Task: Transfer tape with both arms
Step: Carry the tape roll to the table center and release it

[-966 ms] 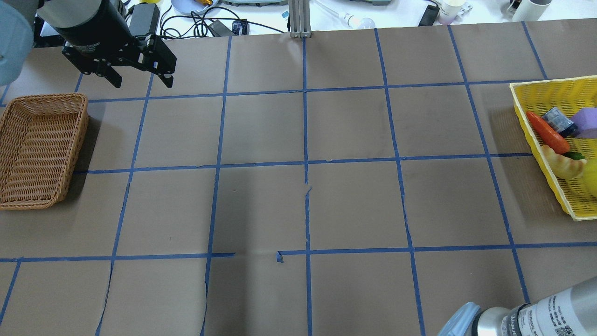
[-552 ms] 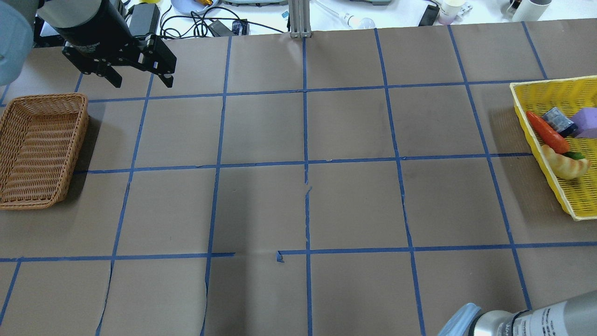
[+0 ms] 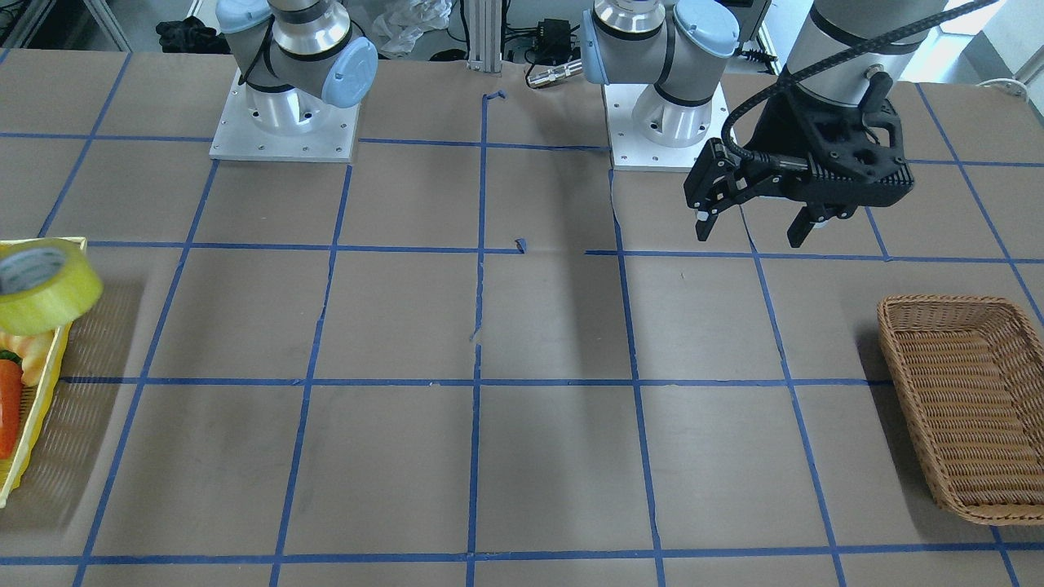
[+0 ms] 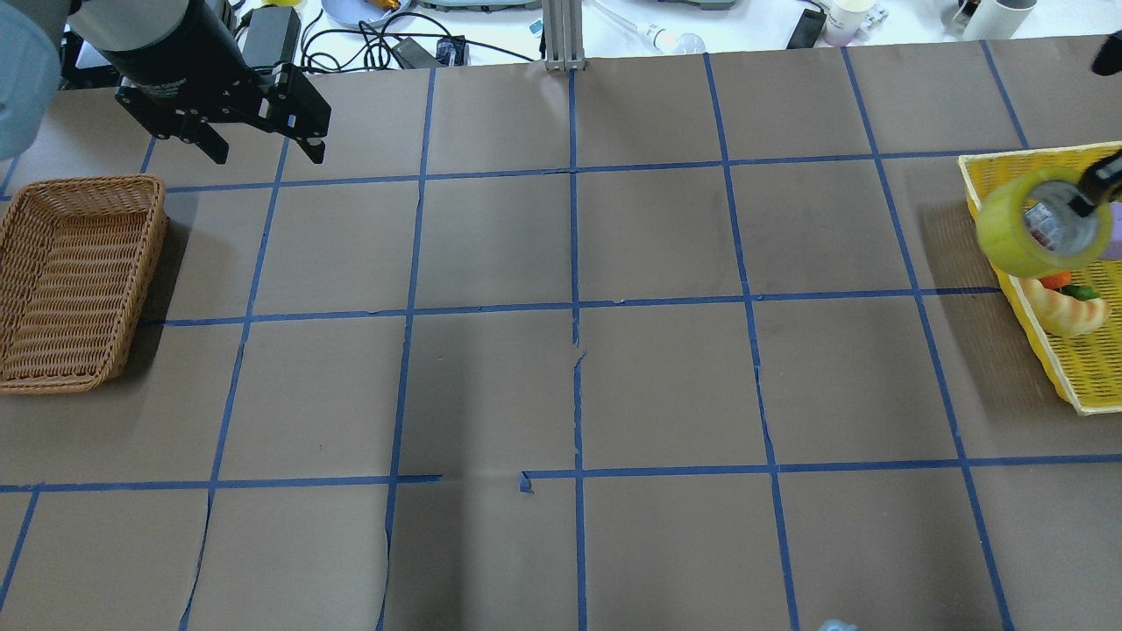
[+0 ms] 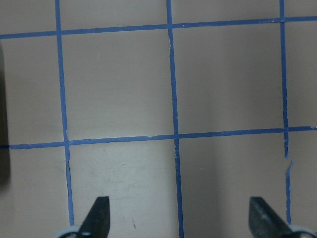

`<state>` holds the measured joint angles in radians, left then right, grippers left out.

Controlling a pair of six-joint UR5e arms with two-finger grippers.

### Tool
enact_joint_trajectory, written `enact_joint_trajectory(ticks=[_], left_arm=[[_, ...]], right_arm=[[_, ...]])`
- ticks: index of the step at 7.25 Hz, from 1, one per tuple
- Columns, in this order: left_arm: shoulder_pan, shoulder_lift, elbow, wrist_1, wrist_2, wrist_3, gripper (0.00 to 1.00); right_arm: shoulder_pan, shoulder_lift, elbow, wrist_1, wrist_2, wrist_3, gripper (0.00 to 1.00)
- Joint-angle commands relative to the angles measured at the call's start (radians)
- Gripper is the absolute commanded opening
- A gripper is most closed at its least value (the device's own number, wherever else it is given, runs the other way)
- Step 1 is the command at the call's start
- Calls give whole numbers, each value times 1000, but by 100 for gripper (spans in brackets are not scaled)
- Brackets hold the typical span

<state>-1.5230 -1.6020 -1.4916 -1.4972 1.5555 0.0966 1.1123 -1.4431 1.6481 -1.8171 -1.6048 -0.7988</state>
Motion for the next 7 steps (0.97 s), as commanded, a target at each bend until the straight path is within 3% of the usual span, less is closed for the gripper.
enact_joint_trajectory(ticks=[1,3,4,7], left_arm=[[0,1,1,0,0,0,100],[0,1,5,-1,5,0,100],[1,2,7,-2,3,0,100],[4,4,5,-2,3,0,100]], right_arm=[[342,48,-1,3,-4,597,0],[614,184,-4,-121,8,1080,0],[694,243,-5,-160,9,1212,0],[758,314,-1,-171,131,1388,0]])
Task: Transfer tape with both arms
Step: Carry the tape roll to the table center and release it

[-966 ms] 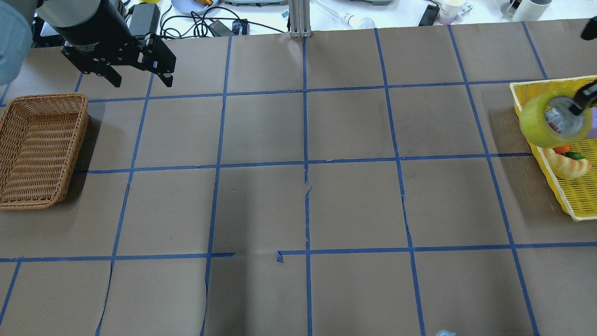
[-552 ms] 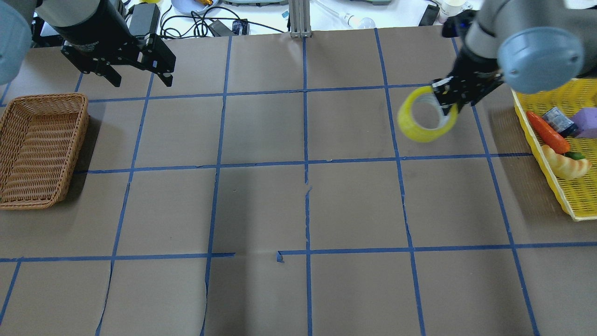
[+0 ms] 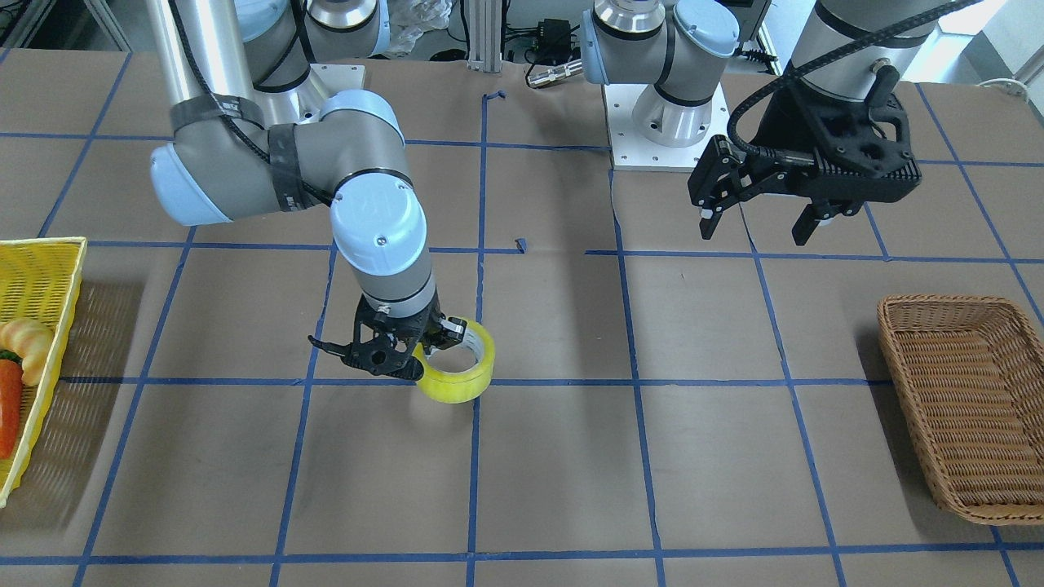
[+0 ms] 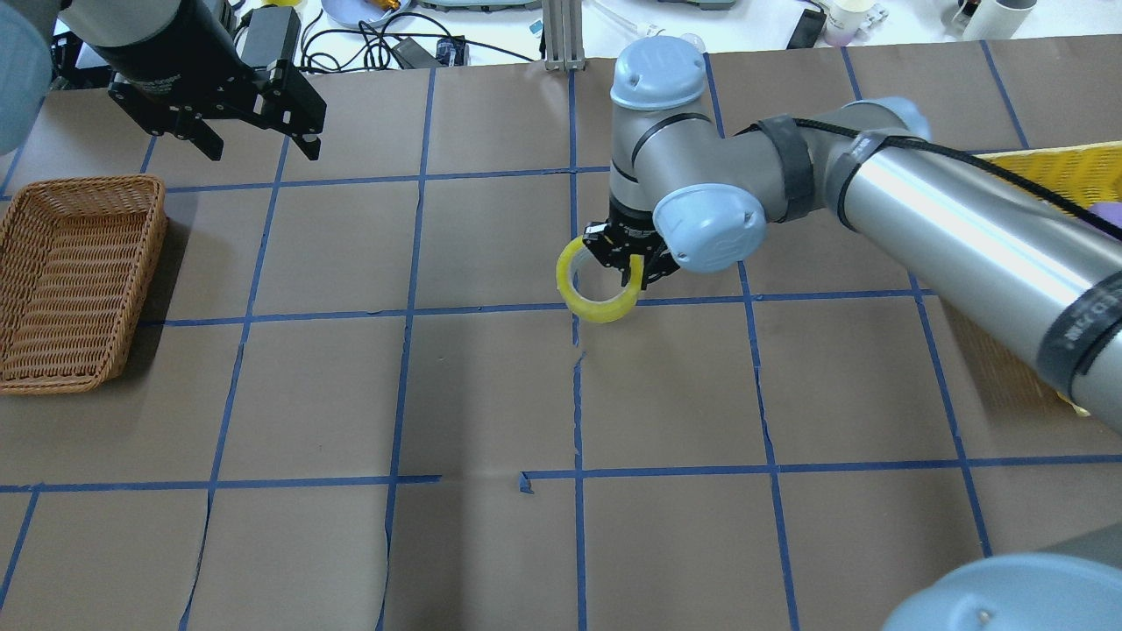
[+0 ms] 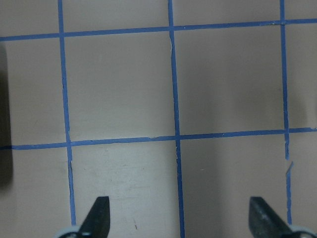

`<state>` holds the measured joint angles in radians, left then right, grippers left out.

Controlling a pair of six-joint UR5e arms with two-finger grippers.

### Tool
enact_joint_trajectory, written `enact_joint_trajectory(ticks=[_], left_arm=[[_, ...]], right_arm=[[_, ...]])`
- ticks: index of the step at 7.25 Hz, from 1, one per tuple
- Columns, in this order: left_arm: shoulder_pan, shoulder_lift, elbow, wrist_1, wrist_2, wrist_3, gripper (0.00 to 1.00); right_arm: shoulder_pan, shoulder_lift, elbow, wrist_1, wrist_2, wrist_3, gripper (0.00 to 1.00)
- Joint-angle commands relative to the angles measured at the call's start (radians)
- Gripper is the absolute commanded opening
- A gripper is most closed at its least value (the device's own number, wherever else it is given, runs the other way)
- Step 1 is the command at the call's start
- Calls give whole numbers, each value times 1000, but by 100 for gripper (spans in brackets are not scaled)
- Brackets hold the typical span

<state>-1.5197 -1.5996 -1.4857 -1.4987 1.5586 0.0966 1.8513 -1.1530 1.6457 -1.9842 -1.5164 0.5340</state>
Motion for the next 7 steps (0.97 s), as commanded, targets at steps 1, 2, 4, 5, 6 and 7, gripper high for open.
enact_joint_trajectory(ticks=[1,2,4,5,6,7], left_arm=[[1,1,-1,0,0,0,100],[3,1,1,0,1,3,100],[-2,0,-7,0,1,3,100],[-2,-3,-8,1,1,3,100],[6,-11,2,23,-9,8,100],[13,-19,-4,61,-8,6,100]], right_arm=[[19,35,3,1,42,55,0],[20,35,9,4,45,46,0],[20,32,14,1,59,57,52],[20,29,14,-4,70,55,90],[16,24,0,-4,70,31,100],[-3,-15,-18,-4,53,-17,100]])
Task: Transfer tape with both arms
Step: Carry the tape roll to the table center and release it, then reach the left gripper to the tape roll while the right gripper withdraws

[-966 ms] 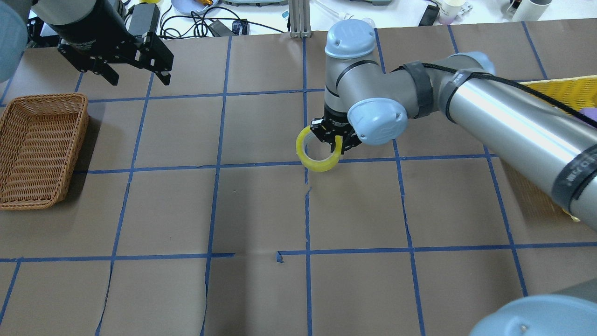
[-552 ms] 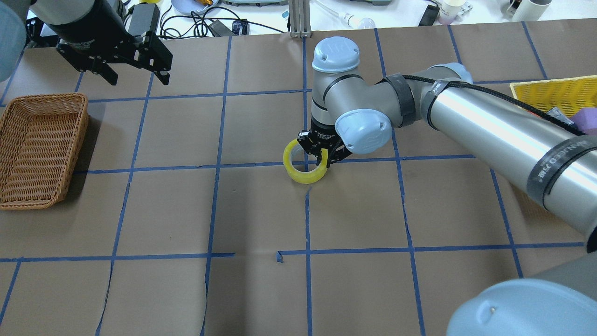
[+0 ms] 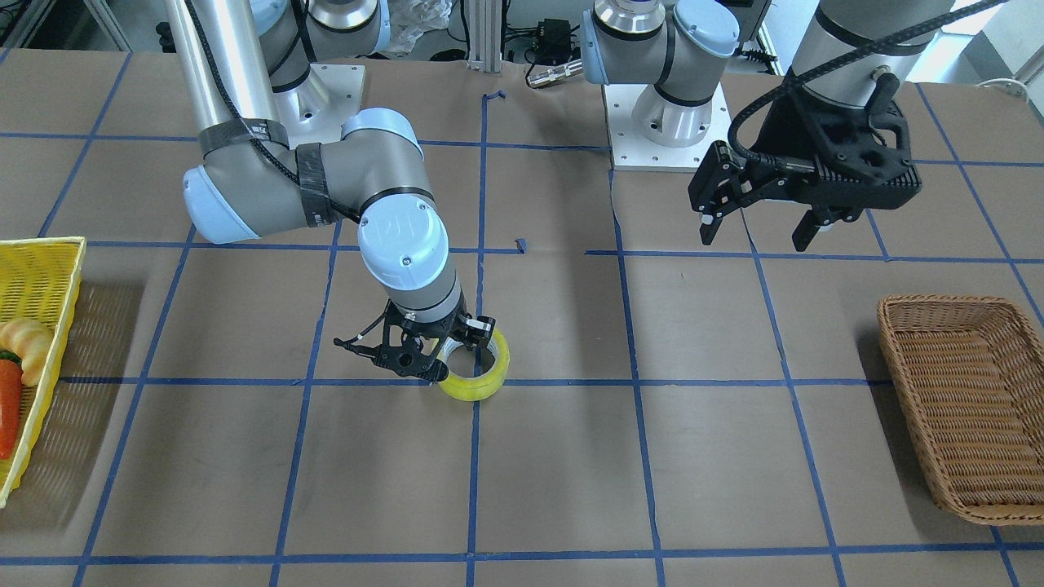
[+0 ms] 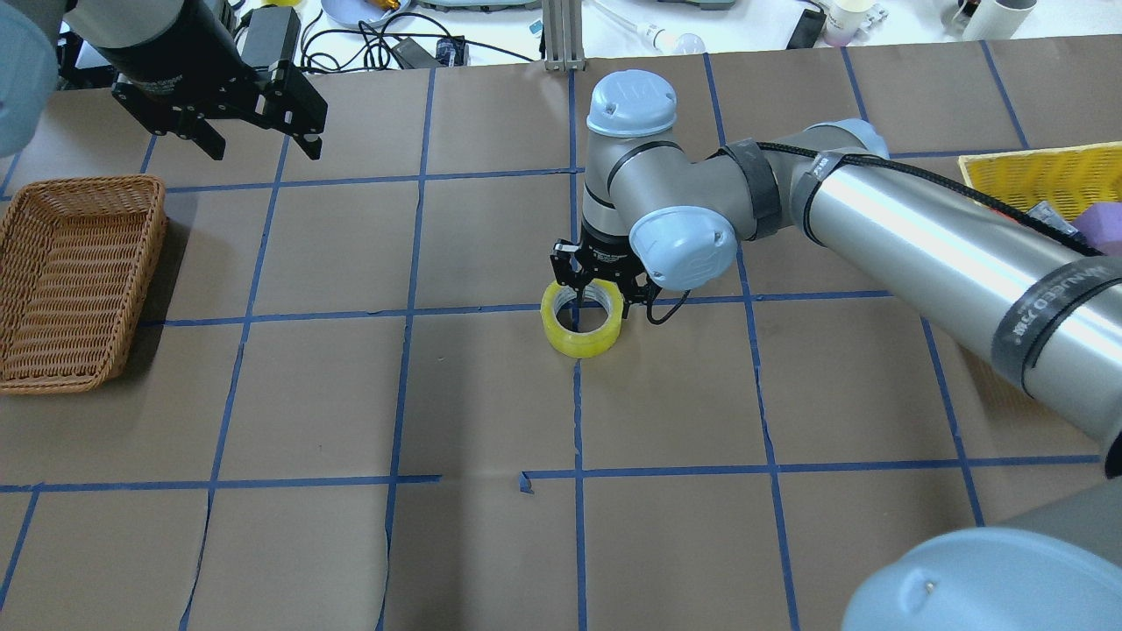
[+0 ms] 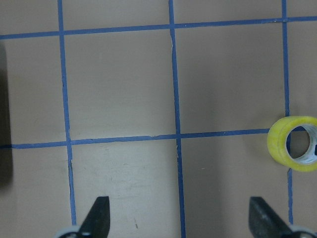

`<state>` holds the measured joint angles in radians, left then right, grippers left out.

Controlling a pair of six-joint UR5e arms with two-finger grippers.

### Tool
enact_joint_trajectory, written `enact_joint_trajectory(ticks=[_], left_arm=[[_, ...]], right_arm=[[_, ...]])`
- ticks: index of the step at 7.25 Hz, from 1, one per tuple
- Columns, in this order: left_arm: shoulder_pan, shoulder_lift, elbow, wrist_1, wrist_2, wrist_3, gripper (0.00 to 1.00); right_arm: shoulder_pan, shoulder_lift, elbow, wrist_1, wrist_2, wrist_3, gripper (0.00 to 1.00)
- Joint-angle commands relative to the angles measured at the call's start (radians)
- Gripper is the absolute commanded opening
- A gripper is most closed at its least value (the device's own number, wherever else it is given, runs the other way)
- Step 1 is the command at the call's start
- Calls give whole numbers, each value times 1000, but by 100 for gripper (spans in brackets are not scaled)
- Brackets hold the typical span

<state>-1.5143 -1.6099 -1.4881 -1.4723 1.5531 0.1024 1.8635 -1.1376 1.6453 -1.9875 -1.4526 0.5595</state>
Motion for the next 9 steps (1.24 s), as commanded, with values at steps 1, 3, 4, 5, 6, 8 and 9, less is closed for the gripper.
enact_joint_trajectory(ticks=[1,3,4,5,6,8,9], left_arm=[[0,-12,-17,35,-7,0,100],[-55,-68,-55,94,-105,-45,100],[-102,-117,-70,130,-105,-144,100],[-157,-172,-92,218,-107,-183,100],[-228,-230,-112,315,-104,-226,100],[-305,-326,-171,424,-96,-291,100],[-340,-358,-211,493,-91,-290,100]], right_arm=[[-83,-100,-21,22,-12,-135,100],[-251,-270,-22,167,-34,-368,100],[-283,-353,-21,221,-125,-523,100],[-285,-411,-25,273,-156,-605,100],[-284,-451,-24,304,-149,-607,100],[-279,-459,-16,309,-152,-607,100],[-280,-461,-21,317,-146,-607,100]])
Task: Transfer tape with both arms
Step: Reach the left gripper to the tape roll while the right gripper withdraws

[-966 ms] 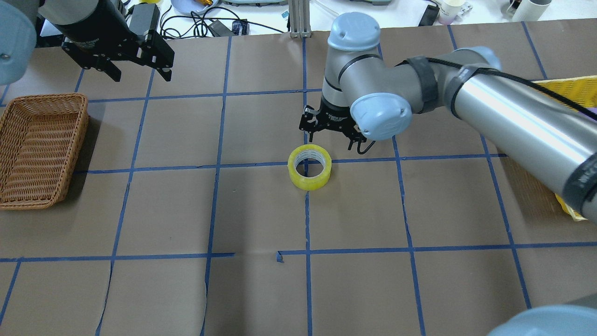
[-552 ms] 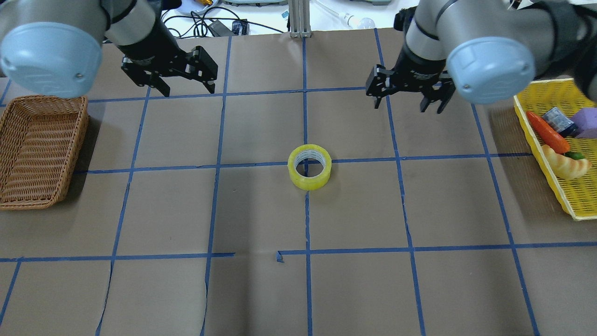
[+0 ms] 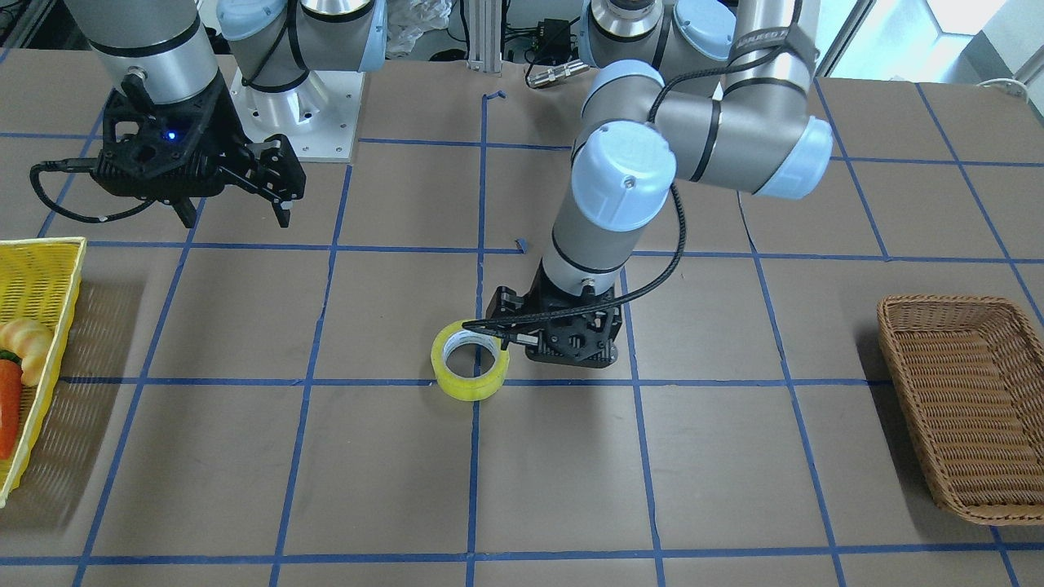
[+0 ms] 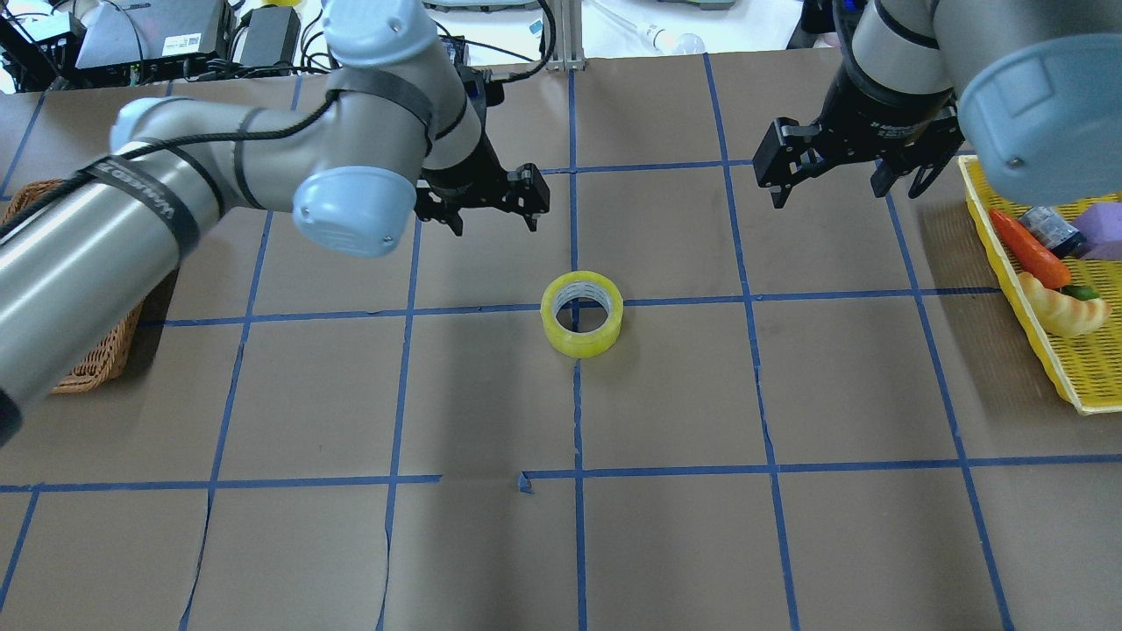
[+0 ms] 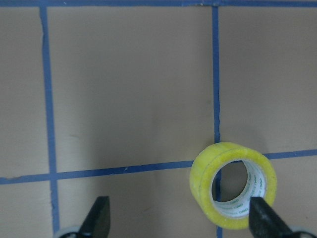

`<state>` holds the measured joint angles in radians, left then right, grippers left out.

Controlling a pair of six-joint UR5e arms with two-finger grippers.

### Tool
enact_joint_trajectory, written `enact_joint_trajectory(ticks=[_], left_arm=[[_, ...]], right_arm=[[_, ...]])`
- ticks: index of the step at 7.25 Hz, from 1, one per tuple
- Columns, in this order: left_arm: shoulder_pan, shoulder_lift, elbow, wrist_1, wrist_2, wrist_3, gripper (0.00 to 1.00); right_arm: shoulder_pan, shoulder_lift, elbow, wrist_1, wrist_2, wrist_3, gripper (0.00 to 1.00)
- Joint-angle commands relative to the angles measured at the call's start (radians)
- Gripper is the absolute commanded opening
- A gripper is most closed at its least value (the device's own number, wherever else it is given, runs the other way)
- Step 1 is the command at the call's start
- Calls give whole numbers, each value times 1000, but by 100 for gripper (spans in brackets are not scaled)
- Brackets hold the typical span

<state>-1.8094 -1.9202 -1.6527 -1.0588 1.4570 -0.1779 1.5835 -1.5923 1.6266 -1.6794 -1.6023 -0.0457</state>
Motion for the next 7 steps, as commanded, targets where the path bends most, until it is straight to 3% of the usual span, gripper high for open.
enact_joint_trajectory(ticks=[1,5,6,7], left_arm=[[-65,-66,-70,117,6,-15,100],[-88,-138,-93,171,14,-24,97],[-91,-143,-98,189,67,-32,90],[-91,-143,-98,189,69,-34,68]], right_arm=[[-2,-6,1,10,-2,-2,100],[0,-6,1,10,1,-2,100],[1,-6,1,9,4,-3,100],[1,-6,1,9,2,-3,100]])
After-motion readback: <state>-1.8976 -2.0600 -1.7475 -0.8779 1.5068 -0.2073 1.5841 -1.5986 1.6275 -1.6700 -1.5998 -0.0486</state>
